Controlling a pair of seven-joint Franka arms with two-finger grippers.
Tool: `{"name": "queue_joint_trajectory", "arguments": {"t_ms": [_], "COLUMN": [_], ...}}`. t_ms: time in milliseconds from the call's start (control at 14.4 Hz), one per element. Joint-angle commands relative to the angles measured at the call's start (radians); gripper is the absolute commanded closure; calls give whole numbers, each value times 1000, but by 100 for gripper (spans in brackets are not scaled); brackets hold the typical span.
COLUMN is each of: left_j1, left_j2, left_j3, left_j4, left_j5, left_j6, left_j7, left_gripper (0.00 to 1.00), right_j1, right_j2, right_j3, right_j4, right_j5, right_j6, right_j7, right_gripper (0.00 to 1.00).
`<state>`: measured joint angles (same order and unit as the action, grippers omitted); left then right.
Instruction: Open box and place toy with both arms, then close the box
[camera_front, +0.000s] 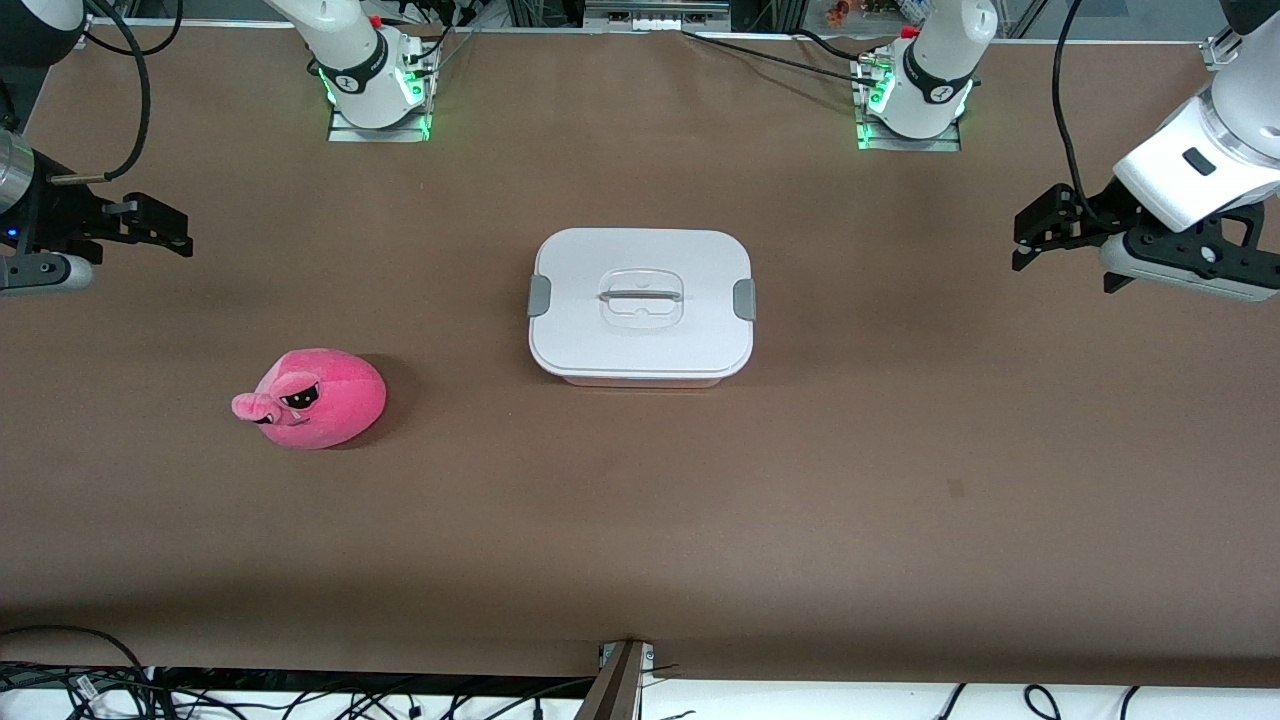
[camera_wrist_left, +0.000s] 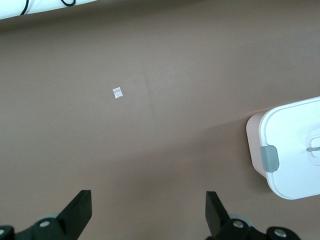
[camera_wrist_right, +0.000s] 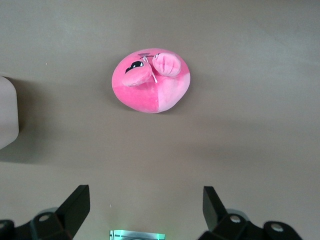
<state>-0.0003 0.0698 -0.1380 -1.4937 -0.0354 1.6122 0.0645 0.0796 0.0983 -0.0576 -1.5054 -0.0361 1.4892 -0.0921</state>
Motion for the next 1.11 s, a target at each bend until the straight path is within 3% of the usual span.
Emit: {"name": "queue_joint_trajectory", "arguments": {"t_ms": [0, 487, 765, 904, 1043], "left_j1": [5, -21, -85, -145, -238], "left_j2": [-13, 27, 140, 195, 284], "left_j3": [3, -11, -89, -141, -147], "left_j4": [10, 20, 24, 76, 176], "left_j5": [-15, -15, -18, -99, -97], "left_j6": [-26, -20, -18, -17, -12], "left_j7": [21, 20, 32, 28, 32], "left_gripper": [0, 0, 0, 0, 0], "right_j1": [-6, -6, -6, -6, -11], "right_j2": [9, 9, 46, 79, 100], "right_j3": [1, 1, 1, 1, -1], "right_j4": [19, 17, 17, 17, 17], "right_j5": [10, 12, 8, 2, 1], "right_j6": [-3, -1, -3, -1, 20], "right_j7": [0, -1, -6, -6, -8], "right_gripper": [0, 0, 0, 0, 0]}}
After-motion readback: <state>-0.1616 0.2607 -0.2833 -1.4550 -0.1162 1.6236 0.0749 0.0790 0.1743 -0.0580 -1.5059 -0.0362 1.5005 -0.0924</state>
